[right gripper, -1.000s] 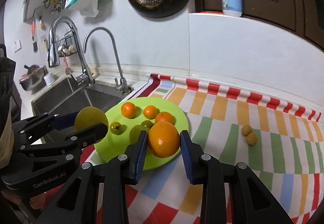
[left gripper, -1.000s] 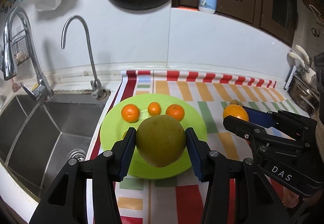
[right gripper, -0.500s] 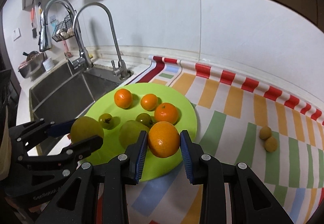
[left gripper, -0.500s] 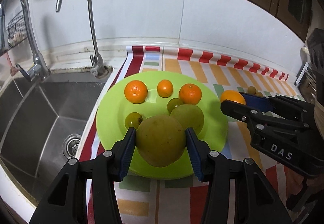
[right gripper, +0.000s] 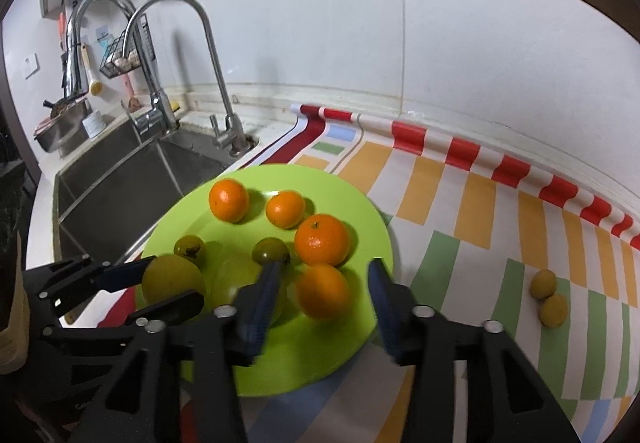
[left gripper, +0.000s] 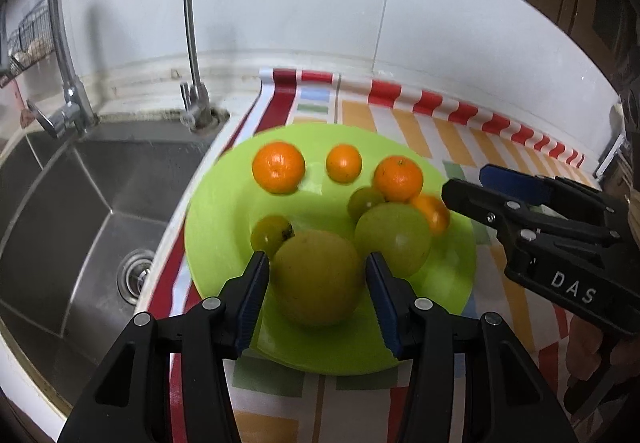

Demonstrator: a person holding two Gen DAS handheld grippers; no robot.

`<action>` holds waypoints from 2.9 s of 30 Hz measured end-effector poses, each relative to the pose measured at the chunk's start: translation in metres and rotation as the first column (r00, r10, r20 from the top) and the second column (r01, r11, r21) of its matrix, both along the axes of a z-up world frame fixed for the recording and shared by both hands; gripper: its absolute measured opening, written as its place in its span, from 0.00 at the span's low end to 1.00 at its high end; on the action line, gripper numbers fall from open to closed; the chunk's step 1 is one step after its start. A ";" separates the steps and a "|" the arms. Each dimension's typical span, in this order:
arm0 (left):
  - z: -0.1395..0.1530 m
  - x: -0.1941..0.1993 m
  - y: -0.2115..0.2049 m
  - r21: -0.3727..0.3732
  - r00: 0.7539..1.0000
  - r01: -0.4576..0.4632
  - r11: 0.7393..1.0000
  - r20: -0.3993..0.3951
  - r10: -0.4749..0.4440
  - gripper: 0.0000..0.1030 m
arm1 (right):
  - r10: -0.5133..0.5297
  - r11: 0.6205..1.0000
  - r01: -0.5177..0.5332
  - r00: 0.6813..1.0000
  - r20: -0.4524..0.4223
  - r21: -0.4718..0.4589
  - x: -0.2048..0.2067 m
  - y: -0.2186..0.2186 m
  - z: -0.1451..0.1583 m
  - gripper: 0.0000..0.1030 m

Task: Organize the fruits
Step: 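Open the right gripper to drop the orange while the left releases the large fruit, then move both grippers to the two small yellow fruits on the cloth, then grasp one small yellow fruit with the right gripper while the left grasps the other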

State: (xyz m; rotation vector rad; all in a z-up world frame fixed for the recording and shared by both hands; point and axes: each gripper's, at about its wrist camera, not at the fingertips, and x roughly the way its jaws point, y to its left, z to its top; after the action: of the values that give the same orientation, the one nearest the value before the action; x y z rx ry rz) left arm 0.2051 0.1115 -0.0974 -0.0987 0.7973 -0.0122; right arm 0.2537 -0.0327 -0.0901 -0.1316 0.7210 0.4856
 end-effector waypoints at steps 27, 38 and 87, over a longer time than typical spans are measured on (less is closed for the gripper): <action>0.067 -0.050 -0.043 0.082 0.974 0.074 0.994 0.208 -0.090 0.69 | -0.155 0.988 0.152 0.980 0.127 0.028 -0.074 -0.058 0.049 0.52; 0.078 -0.047 -0.091 0.103 0.955 0.145 0.984 0.246 -0.167 0.71 | -0.241 0.971 0.238 0.958 0.153 0.039 -0.088 -0.108 0.058 0.52; -0.006 0.095 -0.179 0.099 0.947 0.308 0.946 0.057 -0.315 0.61 | -0.248 0.969 0.248 0.964 -0.098 -0.010 0.053 -0.173 -0.041 0.29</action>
State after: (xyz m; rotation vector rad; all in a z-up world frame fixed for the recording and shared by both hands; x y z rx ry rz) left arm 0.3002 -0.0676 -0.1031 0.1135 0.7332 -0.2785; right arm 0.3069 -0.2054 -0.1306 -0.0143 0.8213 0.2540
